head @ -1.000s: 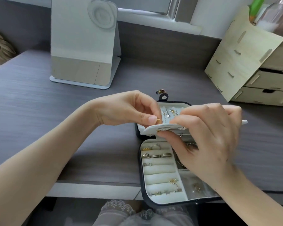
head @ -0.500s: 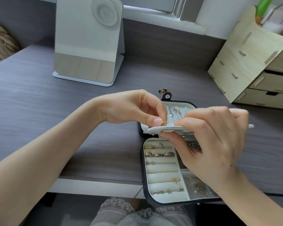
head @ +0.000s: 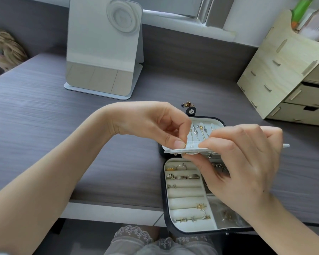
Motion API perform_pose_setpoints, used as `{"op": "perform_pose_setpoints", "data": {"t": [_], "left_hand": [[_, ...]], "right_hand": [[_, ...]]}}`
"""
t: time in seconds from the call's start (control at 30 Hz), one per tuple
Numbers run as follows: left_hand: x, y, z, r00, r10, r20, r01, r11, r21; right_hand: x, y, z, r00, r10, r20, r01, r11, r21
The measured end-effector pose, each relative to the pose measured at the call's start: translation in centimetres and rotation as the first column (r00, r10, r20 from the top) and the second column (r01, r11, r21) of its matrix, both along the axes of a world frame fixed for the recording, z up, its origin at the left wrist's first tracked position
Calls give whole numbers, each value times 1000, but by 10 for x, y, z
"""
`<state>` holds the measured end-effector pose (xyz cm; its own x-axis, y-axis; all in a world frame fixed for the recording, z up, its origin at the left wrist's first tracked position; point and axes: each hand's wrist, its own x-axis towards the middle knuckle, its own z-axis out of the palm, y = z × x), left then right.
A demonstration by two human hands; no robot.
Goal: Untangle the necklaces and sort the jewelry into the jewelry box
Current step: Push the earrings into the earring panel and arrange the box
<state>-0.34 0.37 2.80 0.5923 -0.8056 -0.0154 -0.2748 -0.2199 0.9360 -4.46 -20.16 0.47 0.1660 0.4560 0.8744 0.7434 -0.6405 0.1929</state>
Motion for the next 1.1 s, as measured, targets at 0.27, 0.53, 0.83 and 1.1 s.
{"op": "perform_pose_setpoints", "data": {"t": [0.27, 0.53, 0.83, 1.1], "left_hand": [[3, -11, 7, 997, -74, -5, 75, 995, 63], [4, -9, 6, 996, -71, -54, 75, 995, 69], [3, -13, 6, 994, -20, -108, 20, 1000, -1], [1, -10, 8, 995, 36, -93, -39, 998, -41]], "right_hand": [[0, 1, 1, 1000, 12, -4, -12, 1000, -8], [1, 0, 1, 999, 33, -36, -32, 999, 15], [6, 1, 3, 998, 1, -61, 1, 999, 39], [6, 1, 3, 998, -3, -71, 7, 999, 50]]}}
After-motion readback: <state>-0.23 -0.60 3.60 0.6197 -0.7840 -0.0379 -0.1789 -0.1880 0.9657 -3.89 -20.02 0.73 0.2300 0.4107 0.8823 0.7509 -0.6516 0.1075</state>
